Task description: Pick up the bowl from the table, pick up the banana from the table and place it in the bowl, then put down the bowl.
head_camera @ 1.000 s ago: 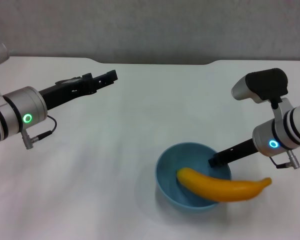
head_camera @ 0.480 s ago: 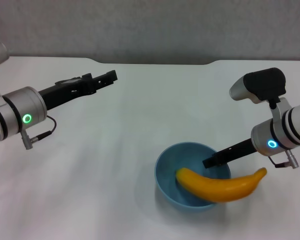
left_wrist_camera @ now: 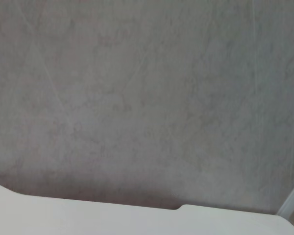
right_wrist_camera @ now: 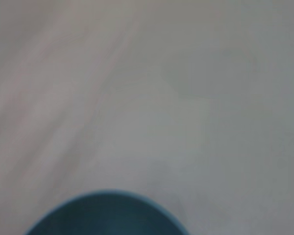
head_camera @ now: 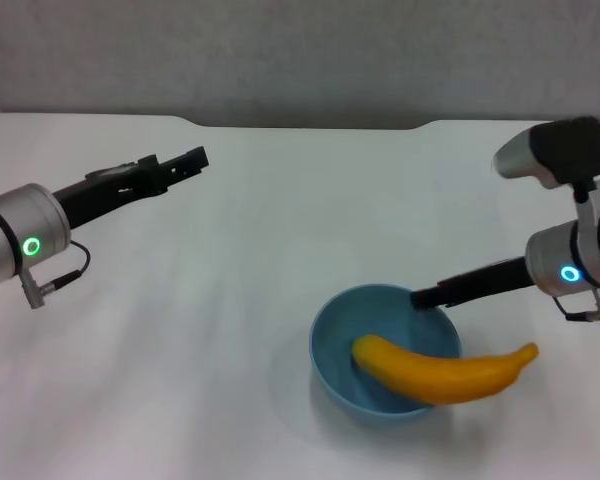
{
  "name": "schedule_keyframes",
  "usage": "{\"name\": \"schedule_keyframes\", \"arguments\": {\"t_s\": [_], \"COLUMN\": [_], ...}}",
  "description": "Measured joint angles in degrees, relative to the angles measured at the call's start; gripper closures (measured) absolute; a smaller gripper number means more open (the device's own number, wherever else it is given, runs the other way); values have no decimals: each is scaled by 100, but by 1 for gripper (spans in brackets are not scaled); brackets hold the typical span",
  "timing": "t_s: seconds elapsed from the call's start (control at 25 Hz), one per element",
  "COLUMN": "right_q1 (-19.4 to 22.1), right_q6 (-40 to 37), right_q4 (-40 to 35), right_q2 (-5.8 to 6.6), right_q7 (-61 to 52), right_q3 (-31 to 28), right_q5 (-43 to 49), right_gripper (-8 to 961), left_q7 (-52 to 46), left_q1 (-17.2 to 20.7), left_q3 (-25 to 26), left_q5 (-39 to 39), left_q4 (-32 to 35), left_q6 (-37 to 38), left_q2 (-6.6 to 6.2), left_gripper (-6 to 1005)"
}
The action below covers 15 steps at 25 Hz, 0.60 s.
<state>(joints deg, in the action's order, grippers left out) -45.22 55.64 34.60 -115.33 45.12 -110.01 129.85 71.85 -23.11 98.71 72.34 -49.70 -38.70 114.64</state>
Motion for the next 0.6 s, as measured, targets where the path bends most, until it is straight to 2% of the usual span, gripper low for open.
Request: {"name": "schedule_keyframes", "arguments": {"t_s": [0.2, 0.36, 0.52, 0.6], "right_q1": [435, 936, 1362, 1613], "right_q6": [73, 86, 20, -15], "right_q4": [708, 1379, 1652, 1656], "right_q2": [2, 3, 6, 9], "right_q7": [62, 402, 1141, 1820], "right_q3": [89, 268, 213, 149], "right_q5": [-294, -874, -1812, -2577], "right_gripper": [447, 448, 449, 450], "left_q7": [127, 310, 754, 1033], "left_q1": [24, 41, 41, 44], "left_q3": [63, 324, 680, 818], "left_q5": [-40, -56, -63, -124], "left_q4": [61, 212, 457, 596], "left_q6": [22, -7, -13, -17], "left_q2": [2, 65, 141, 159], "left_gripper": [146, 147, 148, 149]}}
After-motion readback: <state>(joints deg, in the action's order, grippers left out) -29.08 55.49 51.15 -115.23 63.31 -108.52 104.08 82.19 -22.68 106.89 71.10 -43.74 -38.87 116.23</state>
